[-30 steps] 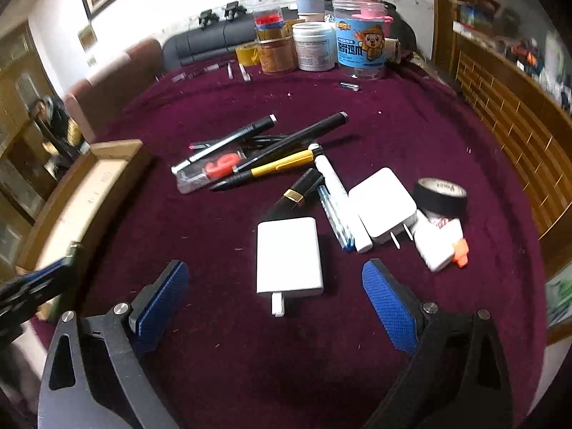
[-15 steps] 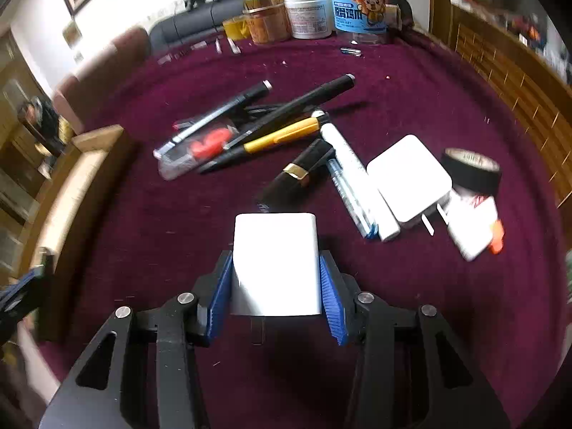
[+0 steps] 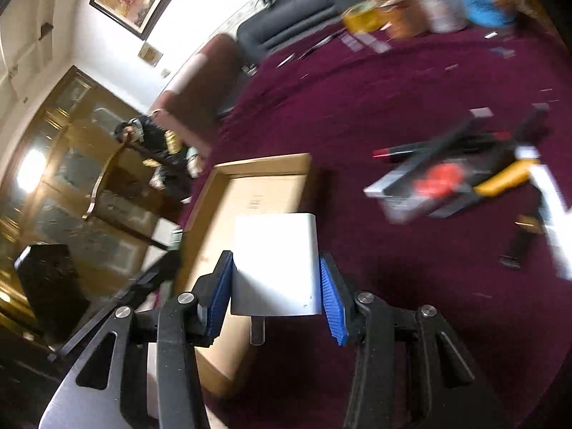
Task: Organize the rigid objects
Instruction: 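Lower the lighter and white charger into the cardboard box and open both grippers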
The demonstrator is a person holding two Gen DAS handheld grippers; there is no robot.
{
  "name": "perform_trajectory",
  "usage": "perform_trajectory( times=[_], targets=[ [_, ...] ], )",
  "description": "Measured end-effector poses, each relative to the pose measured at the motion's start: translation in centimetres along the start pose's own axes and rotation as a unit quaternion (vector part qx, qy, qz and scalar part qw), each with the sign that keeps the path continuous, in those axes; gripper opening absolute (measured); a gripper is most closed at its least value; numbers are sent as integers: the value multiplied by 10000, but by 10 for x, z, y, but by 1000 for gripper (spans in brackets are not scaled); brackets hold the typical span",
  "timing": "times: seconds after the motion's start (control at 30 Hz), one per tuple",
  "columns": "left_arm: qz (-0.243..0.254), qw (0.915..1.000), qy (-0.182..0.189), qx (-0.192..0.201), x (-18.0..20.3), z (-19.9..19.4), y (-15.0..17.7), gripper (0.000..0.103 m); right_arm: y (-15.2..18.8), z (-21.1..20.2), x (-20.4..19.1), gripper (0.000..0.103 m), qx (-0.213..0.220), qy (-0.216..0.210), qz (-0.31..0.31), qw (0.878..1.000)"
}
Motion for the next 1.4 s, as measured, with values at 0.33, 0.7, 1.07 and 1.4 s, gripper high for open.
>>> perform_trajectory(
  times=[0.33, 0.7, 1.07, 1.4],
  targets=[
    [-802, 9950, -111, -581, -58, 78, -24, 16, -30, 94, -36, 45, -248, 1131, -677, 9910],
    [-1448, 9851, 241, -895, -77, 119, -18, 18, -38, 101, -15, 45, -131, 1910, -1005, 9763],
    [-1872, 9796, 314, -660, -83, 85, -9, 43, -43, 67, -26, 47, 240, 1700, -1020, 9799],
    [-1854, 9800, 199, -700, -90, 72, 10, 44, -41, -21, -87, 56, 1316, 1692, -1893, 9582]
  ],
)
Point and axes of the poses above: each gripper's, at about its wrist camera, not at the fingertips, and z roughly the way its jaws point, x to its right, y to its underside, the point moved 8 cm from there along z, roughly the way its jaws point, and after that the axes turned 6 degrees about -z, right-handed, at the moved point
